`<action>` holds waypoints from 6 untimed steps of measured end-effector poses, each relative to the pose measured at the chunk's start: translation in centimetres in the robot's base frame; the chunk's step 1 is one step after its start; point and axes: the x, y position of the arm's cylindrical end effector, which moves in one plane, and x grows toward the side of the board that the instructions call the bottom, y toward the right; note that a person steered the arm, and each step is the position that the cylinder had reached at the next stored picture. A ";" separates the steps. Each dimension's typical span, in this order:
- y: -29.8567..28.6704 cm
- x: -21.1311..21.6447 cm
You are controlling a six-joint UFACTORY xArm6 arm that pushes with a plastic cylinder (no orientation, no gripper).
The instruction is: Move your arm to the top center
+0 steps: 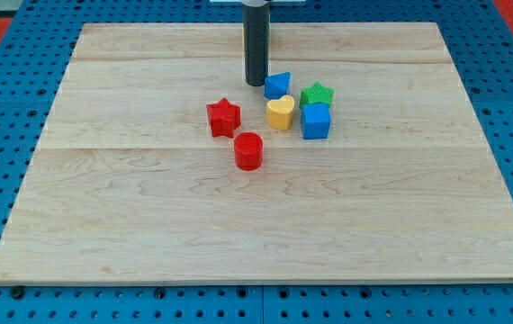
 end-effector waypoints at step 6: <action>-9.0 -10.9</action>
